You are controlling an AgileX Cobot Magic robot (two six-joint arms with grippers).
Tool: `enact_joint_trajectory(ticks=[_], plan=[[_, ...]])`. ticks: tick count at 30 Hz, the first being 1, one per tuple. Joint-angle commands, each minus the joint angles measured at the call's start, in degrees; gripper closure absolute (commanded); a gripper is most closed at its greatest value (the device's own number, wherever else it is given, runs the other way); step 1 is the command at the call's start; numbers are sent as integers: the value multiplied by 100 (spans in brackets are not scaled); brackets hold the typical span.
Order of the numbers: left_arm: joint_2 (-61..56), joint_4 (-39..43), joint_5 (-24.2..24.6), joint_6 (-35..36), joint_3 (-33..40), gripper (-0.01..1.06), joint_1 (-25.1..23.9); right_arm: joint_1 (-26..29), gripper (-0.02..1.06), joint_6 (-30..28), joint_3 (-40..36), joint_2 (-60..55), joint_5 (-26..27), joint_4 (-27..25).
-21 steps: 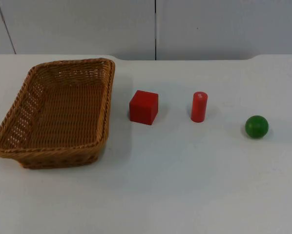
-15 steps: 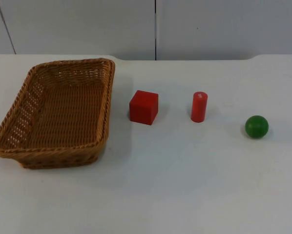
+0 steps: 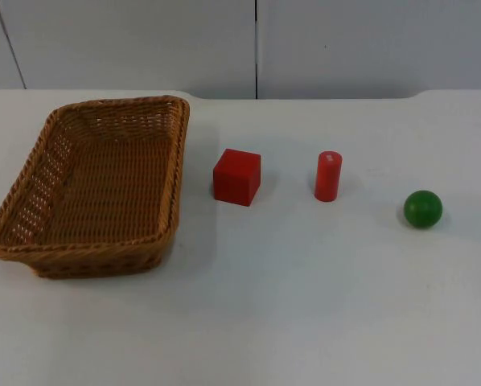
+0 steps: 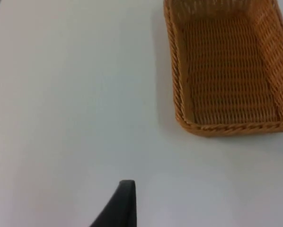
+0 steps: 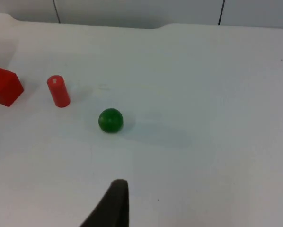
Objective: Pick up the basket with the left hand and place the object to the left of the red cylinder into the basket with the right hand.
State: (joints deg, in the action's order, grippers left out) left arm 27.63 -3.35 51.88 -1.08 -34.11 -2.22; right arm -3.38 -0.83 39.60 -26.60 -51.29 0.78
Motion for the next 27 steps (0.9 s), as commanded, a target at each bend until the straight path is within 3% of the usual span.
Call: enact_joint_trajectory(ticks=[1, 10, 27], plan=[[406, -143, -154, 33, -102, 0, 29, 34, -1, -27, 37, -426, 205, 7], [1748, -290, -480, 33, -124, 0, 29, 34, -1, -27, 37, -1687, 264, 7], [2152, -566, -800, -87, -135, 0, 29, 34, -1, -6, -11, -2246, 330, -3]])
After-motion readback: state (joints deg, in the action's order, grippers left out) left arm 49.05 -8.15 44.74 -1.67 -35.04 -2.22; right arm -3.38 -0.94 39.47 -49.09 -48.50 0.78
